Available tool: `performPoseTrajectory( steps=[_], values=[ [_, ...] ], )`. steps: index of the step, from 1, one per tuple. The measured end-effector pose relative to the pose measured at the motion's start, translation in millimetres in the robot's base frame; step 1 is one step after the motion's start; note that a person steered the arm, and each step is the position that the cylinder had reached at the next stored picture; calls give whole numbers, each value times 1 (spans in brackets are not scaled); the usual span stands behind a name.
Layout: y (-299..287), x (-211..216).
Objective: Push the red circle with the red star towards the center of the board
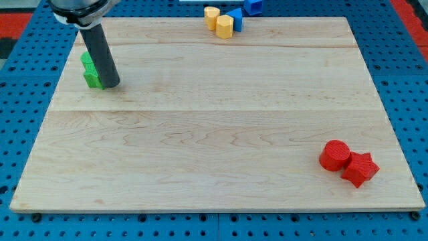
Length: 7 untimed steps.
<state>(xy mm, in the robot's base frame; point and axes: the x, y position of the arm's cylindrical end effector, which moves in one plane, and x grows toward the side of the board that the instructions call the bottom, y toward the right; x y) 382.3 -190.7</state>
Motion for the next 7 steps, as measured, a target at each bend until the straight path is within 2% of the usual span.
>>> performPoseTrajectory(
  steps=[1,2,4,5,6,7],
  values=[
    [0,0],
    [71,19],
    [298,47],
    [395,86],
    [473,153],
    [497,194]
  ],
)
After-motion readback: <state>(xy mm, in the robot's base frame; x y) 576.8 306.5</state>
